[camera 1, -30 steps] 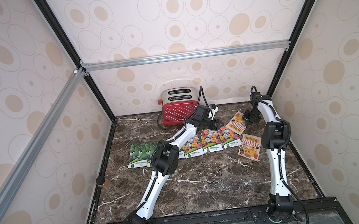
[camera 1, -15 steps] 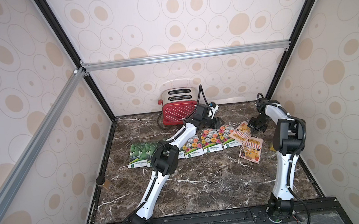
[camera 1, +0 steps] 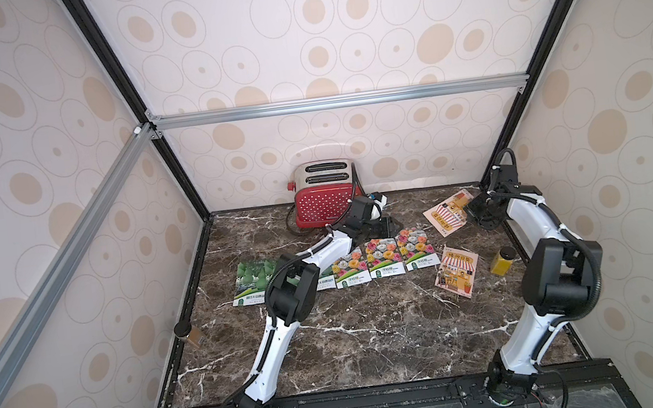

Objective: Arrange the seed packets in a row
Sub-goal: Pick up the seed packet from the center of the board, then place the seed packet at the center of the board.

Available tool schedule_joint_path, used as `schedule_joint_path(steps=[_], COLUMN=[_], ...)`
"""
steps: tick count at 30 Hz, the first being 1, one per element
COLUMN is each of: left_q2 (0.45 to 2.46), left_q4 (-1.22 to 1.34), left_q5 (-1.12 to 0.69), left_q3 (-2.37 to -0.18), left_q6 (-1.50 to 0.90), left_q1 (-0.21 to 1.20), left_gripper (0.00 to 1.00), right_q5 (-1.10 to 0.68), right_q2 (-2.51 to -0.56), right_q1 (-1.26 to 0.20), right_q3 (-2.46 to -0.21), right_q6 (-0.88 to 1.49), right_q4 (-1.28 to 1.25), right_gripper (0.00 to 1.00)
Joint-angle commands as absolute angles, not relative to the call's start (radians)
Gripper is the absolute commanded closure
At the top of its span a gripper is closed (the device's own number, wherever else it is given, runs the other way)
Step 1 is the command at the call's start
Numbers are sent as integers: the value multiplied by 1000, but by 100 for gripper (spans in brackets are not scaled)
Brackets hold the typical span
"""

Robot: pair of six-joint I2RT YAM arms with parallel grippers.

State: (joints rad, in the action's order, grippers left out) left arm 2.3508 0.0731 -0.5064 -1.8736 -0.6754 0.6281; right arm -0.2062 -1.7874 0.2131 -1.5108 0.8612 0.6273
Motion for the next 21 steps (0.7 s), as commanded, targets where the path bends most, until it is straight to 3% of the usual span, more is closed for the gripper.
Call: schedule_joint_path(steps=[1,5,21], left_q2=[2233,2195,2186], left_q4=[411,557,506], left_q5=[-460,-398,-323], left_q3=[-1746,-1645,-1612], left_q6=[-940,-1039,-1064], left_q1=[625,646,729], left_gripper=[46,49,47], right_q5=[-213,-221,-280], right_q2=[-1708,-1626,-1565], right_q1=[207,199,119], right_q3=[-1400,-1296,-1204], right_q6=[988,1045,1091], right_q4=[480,402,292], right_gripper=[100,100,100])
